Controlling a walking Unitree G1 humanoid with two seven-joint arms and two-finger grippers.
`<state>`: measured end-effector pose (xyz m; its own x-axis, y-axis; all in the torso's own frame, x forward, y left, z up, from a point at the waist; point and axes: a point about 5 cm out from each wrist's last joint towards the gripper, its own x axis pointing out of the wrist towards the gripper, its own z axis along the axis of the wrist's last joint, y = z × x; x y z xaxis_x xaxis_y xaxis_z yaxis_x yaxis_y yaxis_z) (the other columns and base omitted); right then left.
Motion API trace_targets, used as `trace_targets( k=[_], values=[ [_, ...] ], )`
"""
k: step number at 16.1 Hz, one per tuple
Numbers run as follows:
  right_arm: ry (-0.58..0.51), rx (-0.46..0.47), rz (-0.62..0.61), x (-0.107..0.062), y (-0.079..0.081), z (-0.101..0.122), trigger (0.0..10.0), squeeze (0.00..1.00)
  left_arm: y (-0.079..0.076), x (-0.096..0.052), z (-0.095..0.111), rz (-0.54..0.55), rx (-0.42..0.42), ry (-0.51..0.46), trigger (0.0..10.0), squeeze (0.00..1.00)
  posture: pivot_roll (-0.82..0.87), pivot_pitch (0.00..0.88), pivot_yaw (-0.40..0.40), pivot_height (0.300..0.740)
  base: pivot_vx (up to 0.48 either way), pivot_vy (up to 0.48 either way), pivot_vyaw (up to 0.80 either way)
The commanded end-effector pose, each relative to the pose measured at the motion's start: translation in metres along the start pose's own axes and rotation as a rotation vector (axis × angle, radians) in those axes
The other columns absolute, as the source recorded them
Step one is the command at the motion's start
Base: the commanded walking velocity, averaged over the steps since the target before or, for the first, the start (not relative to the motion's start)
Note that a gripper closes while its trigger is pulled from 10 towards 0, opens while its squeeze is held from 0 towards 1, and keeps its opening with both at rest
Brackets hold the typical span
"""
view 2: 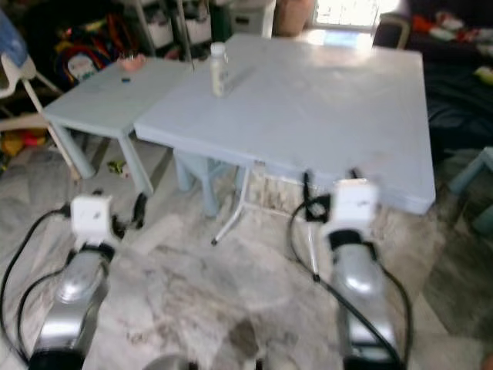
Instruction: Restocking fridge
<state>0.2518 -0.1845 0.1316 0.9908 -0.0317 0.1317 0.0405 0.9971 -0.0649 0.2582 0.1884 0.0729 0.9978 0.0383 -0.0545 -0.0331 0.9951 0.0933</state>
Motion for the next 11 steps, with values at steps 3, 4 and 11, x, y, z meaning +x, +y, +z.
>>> trace_targets(
  k=[3,4,11],
  values=[
    [0.071,0.007,0.007,-0.025,0.004,-0.016,10.0,0.00,0.026,-0.013,-0.009,0.089,0.020,0.030,10.0,0.00,-0.03,0.000,0.035,0.740,0.369,0.305,0.00],
    [0.076,0.005,0.003,-0.025,0.003,-0.017,10.0,0.00,0.025,-0.014,-0.010,0.087,0.022,0.030,10.0,0.00,-0.03,0.000,0.039,0.740,0.360,0.315,0.00],
    [0.042,-0.019,0.050,-0.012,0.012,-0.011,10.0,0.00,0.005,-0.002,0.000,0.015,0.003,-0.007,10.0,0.00,-0.03,0.000,0.042,0.740,0.366,0.310,0.49]
  ],
)
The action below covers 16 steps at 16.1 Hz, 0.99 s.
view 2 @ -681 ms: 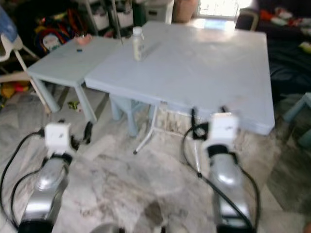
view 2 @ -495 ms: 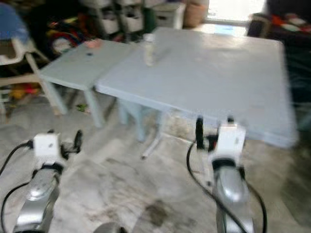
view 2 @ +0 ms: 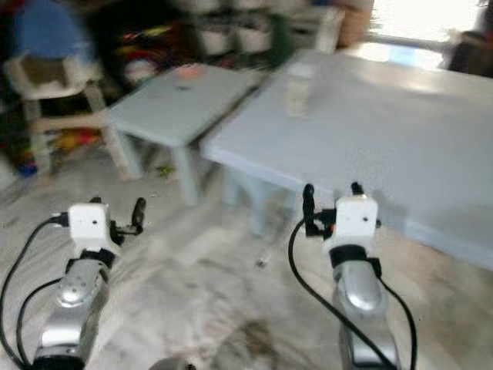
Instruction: Restocking fridge
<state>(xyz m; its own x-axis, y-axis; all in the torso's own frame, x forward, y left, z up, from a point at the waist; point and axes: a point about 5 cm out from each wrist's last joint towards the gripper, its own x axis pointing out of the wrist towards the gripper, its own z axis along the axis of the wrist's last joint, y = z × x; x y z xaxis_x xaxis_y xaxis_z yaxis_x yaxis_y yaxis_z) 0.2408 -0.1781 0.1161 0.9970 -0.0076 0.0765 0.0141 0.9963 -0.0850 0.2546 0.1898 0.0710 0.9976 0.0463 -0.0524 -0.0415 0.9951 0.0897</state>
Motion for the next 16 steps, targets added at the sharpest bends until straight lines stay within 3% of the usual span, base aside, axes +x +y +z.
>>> trace_targets(
  k=[1,4,12,16],
  values=[
    [-0.011,-0.002,0.023,0.003,0.005,0.003,10.0,0.00,0.001,0.002,0.003,-0.004,0.006,-0.012,10.0,0.00,-0.03,0.000,0.043,0.740,0.428,0.000,0.00],
    [0.007,-0.029,0.019,0.011,0.006,0.001,10.0,0.00,-0.009,0.002,0.006,-0.060,-0.016,-0.026,10.0,0.00,-0.03,0.000,0.043,0.740,0.480,0.000,-0.21],
    [-0.020,-0.022,0.027,0.018,0.009,0.004,10.0,0.00,-0.015,0.001,0.005,-0.099,-0.035,-0.021,10.0,0.00,-0.03,0.000,0.042,0.740,0.480,0.000,-0.80],
    [-0.026,-0.027,0.027,0.019,0.008,0.004,10.0,0.00,-0.015,0.003,0.006,-0.104,-0.037,-0.025,10.0,0.00,-0.03,0.000,0.045,0.740,0.480,0.000,0.00]
  ],
)
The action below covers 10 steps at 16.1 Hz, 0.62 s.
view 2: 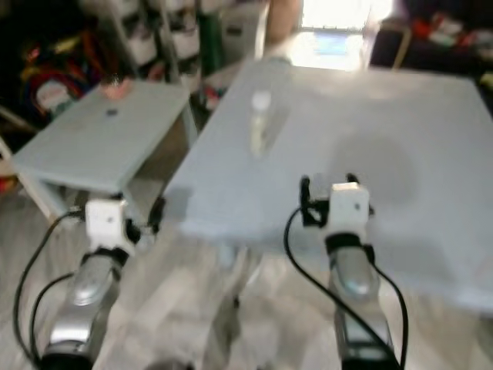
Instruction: Restocking fridge
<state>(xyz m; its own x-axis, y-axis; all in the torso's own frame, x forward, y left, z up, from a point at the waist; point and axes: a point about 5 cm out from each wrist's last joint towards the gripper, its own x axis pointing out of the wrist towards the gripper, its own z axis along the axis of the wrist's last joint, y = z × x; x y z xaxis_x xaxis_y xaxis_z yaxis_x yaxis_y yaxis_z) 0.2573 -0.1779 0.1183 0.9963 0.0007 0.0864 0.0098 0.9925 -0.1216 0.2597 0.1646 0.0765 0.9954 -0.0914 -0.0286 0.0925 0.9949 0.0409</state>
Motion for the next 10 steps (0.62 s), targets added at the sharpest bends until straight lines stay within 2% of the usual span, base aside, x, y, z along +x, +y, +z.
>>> trace_targets(
  k=[1,4,7,10],
  values=[
    [-0.017,0.010,0.021,0.0029,0.0078,0.0033,10.0,0.00,0.0097,-0.0015,-0.0002,0.034,0.009,0.002,10.0,0.00,-0.03,0.000,0.045,0.740,0.480,0.000,0.00],
    [-0.029,0.011,0.033,0.0055,0.0106,0.0056,10.0,0.00,0.0113,0.0010,0.0040,0.042,0.008,-0.011,10.0,0.00,-0.03,0.000,0.047,0.740,0.446,0.000,0.00],
    [-0.037,0.003,0.040,0.0053,0.0100,0.0068,10.0,0.00,0.0164,-0.0030,0.0083,0.049,0.013,-0.030,10.0,0.00,-0.01,0.000,0.048,0.740,0.000,0.000,0.00],
    [-0.040,0.004,0.053,0.0055,0.0142,0.0078,10.0,0.00,0.0145,-0.0067,0.0059,0.048,0.011,-0.022,10.0,0.00,-0.01,0.000,0.045,0.740,0.000,0.000,0.00]
  ],
)
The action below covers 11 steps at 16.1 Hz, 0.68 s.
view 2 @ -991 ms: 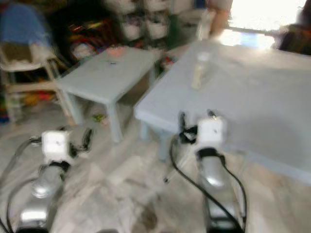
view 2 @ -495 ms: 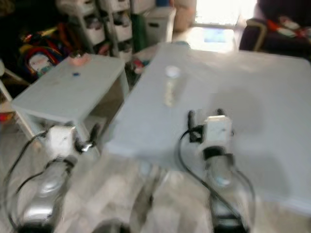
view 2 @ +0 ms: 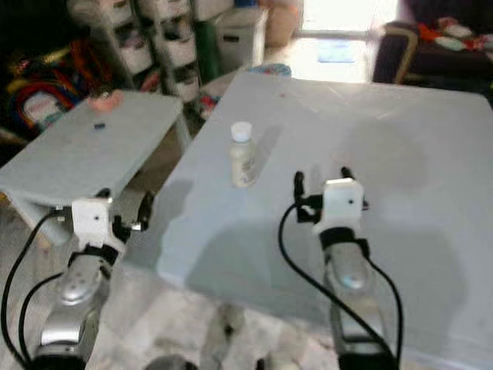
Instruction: Restocking fridge
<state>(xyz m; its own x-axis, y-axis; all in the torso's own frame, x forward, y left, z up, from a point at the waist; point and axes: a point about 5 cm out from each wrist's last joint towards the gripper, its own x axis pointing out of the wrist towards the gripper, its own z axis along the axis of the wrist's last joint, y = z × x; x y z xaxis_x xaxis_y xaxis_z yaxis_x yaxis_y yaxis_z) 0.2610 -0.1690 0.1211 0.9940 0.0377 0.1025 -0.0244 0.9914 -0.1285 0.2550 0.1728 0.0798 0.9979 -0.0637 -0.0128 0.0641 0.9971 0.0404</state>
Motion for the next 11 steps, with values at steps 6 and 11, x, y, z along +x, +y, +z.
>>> trace_targets(
  k=[6,11],
  values=[
    [-0.170,-0.033,0.241,0.039,0.018,0.047,10.0,0.00,0.006,-0.007,0.003,0.005,0.018,0.007,10.0,0.00,0.01,0.024,0.047,0.740,0.000,0.000,0.00],
    [-0.166,-0.019,0.304,0.071,0.023,0.056,10.0,0.00,0.005,-0.008,0.005,0.008,0.024,0.003,10.0,0.00,0.04,0.028,0.037,0.740,0.000,0.000,0.00]
  ],
)
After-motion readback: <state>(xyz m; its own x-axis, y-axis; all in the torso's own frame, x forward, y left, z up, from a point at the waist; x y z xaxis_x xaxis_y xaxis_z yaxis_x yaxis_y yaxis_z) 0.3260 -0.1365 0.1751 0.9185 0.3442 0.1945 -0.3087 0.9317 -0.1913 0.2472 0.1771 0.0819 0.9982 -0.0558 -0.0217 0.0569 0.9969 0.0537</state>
